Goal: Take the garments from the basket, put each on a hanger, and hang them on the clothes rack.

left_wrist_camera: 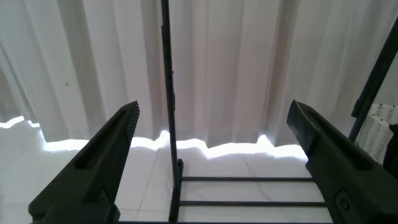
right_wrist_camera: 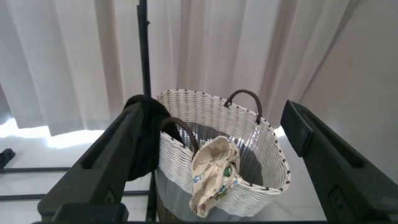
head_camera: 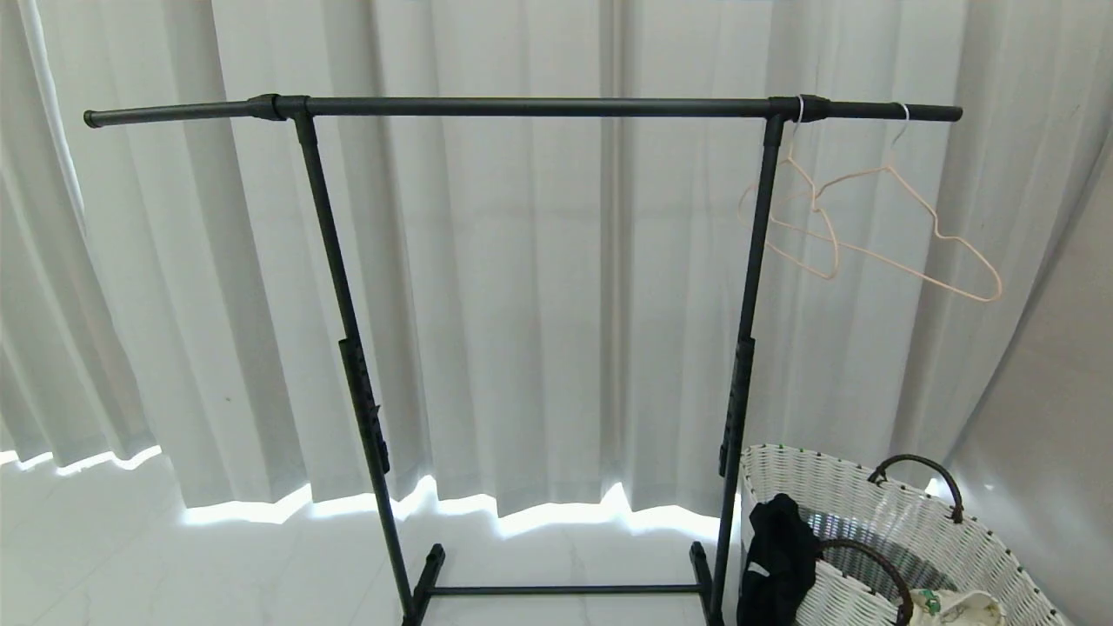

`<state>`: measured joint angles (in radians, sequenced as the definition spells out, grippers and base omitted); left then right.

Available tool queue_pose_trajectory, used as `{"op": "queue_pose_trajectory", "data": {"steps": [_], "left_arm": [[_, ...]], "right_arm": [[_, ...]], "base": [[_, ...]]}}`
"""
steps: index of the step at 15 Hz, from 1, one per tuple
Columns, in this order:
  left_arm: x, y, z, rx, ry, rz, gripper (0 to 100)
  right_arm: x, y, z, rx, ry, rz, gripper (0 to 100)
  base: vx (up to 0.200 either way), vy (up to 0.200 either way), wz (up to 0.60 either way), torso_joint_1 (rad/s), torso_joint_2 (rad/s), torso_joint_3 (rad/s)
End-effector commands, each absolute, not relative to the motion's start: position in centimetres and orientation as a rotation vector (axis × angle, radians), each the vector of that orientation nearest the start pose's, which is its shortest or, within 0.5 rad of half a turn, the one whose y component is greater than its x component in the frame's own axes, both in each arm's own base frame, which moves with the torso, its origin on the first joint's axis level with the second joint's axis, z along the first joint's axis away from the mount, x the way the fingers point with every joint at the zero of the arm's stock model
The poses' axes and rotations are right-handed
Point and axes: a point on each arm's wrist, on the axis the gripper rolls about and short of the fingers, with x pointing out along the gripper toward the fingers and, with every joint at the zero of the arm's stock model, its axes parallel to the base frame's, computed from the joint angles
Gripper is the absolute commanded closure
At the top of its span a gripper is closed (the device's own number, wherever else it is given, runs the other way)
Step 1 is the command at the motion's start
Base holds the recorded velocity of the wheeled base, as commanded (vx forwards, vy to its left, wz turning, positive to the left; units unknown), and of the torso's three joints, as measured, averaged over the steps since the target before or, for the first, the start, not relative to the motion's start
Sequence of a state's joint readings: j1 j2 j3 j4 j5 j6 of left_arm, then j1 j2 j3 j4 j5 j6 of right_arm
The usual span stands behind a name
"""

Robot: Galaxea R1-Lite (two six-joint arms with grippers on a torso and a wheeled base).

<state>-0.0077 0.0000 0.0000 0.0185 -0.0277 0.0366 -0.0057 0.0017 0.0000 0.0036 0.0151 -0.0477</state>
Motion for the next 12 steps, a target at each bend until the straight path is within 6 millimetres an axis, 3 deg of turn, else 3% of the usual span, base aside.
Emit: {"op": "queue_pose_trajectory", "data": {"steps": [1, 4, 10, 12], "left_arm": [[-2.28, -0.04, 7.34, 0.038, 0.019, -0.036, 0], [-2.28, -0.04, 7.36, 0.037, 0.018, -0.036, 0], [-2.28, -0.04, 7.36, 0.030, 0.018, -0.036, 0], [-2.28, -0.04, 7.36, 0.032, 0.018, -0.036, 0]], "right_arm": [[-2.27, 0.06, 7.52, -0.047, 0.004, 0.012, 0], [-2.27, 0.06, 7.52, -0.047, 0.004, 0.012, 0], [-2.27, 0.06, 7.52, -0.044, 0.004, 0.012, 0], [-2.27, 0.06, 7.52, -0.044, 0.004, 0.012, 0]], "base": [[0.000, -0.200, 0.00, -0.002, 0.00, 0.007], [0.000, -0.200, 0.00, 0.005, 0.00, 0.002], [0.000, 0.000, 0.00, 0.000, 0.00, 0.000], [0.200, 0.000, 0.00, 0.002, 0.00, 0.002]]}}
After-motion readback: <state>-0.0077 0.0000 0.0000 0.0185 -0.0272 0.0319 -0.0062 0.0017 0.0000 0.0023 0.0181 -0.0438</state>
